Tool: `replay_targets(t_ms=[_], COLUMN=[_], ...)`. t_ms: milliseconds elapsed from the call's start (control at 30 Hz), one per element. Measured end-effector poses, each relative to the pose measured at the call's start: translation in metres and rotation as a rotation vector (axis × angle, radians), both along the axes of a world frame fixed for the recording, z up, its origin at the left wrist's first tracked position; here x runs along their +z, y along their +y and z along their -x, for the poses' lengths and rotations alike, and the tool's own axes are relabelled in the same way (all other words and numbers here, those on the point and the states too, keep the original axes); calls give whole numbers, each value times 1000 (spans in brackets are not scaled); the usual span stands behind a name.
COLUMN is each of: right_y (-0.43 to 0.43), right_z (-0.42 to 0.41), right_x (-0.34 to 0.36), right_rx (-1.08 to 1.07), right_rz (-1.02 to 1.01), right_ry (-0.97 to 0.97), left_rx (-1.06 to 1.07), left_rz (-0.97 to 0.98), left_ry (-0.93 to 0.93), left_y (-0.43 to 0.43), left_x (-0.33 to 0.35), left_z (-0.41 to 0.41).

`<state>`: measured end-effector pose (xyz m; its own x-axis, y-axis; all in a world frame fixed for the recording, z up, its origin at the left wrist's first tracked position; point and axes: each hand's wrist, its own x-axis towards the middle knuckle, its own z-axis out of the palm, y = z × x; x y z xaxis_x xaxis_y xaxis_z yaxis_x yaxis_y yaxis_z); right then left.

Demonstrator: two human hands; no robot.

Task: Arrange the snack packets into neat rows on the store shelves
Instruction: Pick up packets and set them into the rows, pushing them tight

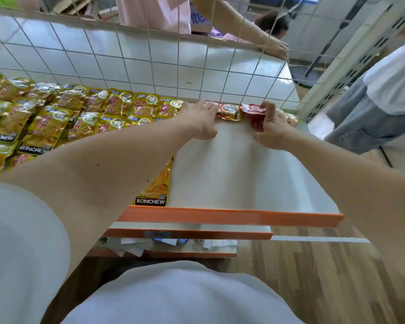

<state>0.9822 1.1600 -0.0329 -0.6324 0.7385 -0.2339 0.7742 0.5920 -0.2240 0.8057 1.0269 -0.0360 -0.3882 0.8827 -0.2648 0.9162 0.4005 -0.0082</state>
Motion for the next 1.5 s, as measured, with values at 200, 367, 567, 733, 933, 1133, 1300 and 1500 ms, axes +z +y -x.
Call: replay_targets(t_ms=[200,367,567,733,933,1133,1300,1500], right_y=[-17,-4,8,3,-34,-85,-122,-169], right_z=[1,4,10,8,-4,-12,-3,13], right_x=[-17,-19,-17,-19,-22,4,9,10], right_rx=[15,-75,-61,58,43,-14,-171,-185], right_rz=[-187,-309,-241,-259,-335,142,593,886], right_ry=[42,9,75,38,405,841,1041,1090], left_rx=[-35,-81,-107,-6,193,533,745,789], left_rz=[-151,-160,-215,-440,-762,-867,-998,-1015], left_ry=[162,153,81,-26,-484,-1075,-1221,-1130], left_y=[-8,-16,-37,-57,-85,-128,-167,-230], left_x=[0,8,7,-1,8,30,38,44], left_z=[-27,-37,-37,-41,-43,-40,-37,-25])
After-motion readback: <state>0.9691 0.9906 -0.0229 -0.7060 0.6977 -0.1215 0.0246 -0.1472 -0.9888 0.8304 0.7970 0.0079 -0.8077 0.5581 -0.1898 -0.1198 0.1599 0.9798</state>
